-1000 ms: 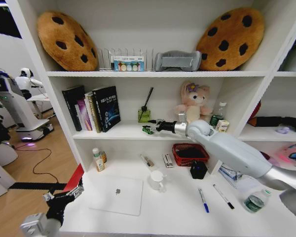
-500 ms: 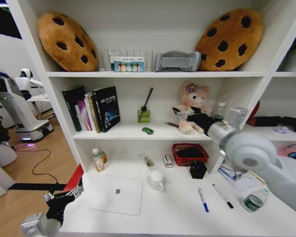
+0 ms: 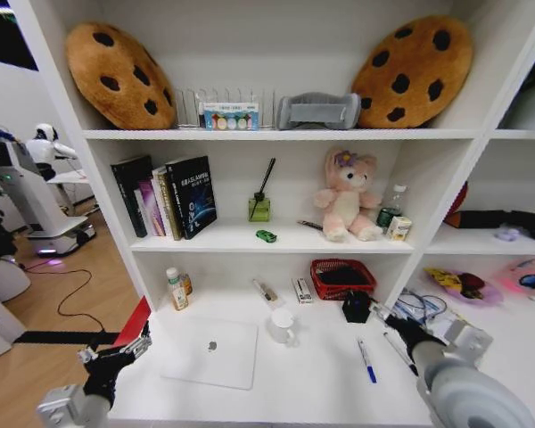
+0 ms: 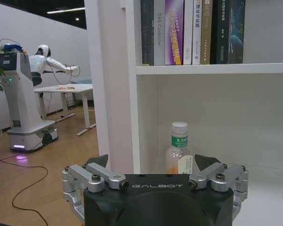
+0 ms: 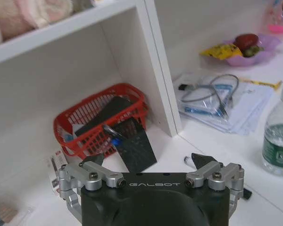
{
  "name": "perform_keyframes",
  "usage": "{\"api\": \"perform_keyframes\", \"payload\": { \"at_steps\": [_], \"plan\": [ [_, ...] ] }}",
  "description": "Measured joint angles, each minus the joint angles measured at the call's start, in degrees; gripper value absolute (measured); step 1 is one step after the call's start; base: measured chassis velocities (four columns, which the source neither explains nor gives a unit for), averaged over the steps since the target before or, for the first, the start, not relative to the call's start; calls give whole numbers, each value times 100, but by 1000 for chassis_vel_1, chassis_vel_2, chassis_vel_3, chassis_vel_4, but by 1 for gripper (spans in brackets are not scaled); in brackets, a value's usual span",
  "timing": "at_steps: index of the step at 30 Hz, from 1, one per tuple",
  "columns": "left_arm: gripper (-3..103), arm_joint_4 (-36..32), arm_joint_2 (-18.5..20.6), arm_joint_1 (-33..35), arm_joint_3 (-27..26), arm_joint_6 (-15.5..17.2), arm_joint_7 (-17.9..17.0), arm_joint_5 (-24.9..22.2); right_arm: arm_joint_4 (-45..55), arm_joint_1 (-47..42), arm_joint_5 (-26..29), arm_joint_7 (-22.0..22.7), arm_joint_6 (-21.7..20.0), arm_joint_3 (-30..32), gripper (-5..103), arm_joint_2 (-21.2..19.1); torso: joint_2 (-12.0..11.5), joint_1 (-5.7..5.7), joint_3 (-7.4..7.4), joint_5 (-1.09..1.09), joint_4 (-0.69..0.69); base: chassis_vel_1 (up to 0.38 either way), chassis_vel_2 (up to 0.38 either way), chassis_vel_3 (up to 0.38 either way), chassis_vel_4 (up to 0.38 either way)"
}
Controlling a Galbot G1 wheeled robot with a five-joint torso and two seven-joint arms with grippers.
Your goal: Organize the objects on the table.
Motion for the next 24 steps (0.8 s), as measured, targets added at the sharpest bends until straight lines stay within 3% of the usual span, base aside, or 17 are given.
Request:
{"api": "perform_keyframes", "payload": {
  "at_steps": [13, 24],
  "plan": [
    [100, 0, 0, 0, 0, 0, -1, 0, -1163, 1426, 1346, 1175, 354, -828, 100, 225, -1, 1, 1, 2, -1, 0, 0, 0, 0],
    [100, 0, 0, 0, 0, -1, -1, 0, -2362, 2654, 1620, 1173, 299, -1704, 100, 218, -1, 2, 2, 2, 0, 0, 0, 0, 0]
  ]
}}
